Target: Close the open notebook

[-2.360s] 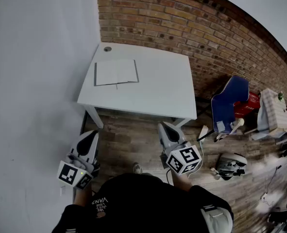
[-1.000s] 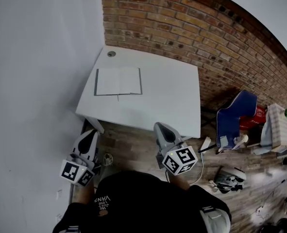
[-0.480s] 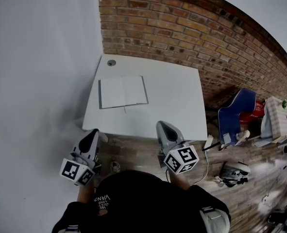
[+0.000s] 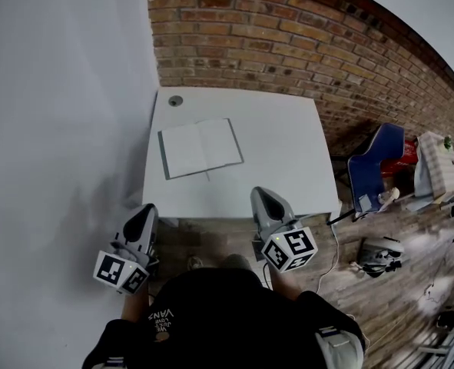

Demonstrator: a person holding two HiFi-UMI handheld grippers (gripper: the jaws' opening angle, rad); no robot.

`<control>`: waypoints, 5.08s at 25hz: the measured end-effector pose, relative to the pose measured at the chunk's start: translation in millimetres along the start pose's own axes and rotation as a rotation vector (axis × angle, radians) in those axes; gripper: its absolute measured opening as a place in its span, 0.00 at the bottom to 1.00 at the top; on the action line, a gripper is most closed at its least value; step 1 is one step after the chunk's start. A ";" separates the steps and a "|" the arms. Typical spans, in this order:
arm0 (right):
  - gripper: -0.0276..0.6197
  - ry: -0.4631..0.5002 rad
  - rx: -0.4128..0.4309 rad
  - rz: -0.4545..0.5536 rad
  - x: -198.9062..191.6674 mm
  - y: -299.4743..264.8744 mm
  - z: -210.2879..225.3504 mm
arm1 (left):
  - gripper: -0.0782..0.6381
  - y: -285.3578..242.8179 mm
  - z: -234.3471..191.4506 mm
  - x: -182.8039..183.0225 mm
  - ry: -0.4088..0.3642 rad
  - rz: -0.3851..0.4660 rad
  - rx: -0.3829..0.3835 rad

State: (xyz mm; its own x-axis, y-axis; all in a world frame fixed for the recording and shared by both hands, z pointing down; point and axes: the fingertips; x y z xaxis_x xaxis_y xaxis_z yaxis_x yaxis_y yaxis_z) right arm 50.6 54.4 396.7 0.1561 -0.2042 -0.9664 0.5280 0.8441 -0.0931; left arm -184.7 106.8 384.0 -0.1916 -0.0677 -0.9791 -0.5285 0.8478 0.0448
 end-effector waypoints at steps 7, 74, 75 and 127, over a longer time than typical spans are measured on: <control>0.04 -0.012 -0.049 -0.016 -8.8 -14.0 15.1 | 0.12 -10.4 -19.5 -17.9 0.021 -0.033 0.000; 0.04 0.176 0.172 -0.462 -149.3 -293.1 165.5 | 0.12 -191.2 -174.3 -172.2 0.145 -0.320 0.338; 0.04 0.179 0.177 -0.469 -153.6 -294.7 165.4 | 0.12 -193.6 -175.1 -173.8 0.143 -0.325 0.336; 0.04 0.234 0.165 -0.734 -219.6 -294.8 187.8 | 0.39 -186.6 -205.8 -271.5 0.416 -0.707 0.524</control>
State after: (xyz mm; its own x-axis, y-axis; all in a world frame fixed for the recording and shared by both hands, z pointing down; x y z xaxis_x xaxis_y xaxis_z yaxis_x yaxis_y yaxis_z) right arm 17.4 -242.8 681.3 -0.4505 -0.5561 -0.6985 0.5479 0.4454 -0.7081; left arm -204.3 -141.3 682.3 -0.3018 -0.7460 -0.5936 -0.2176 0.6601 -0.7189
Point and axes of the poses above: the fingertips, and each gripper's own axes: y backward along the fingers, z to its right, x out of its top, and after that the axes turned 2 degrees about -y, right-handed
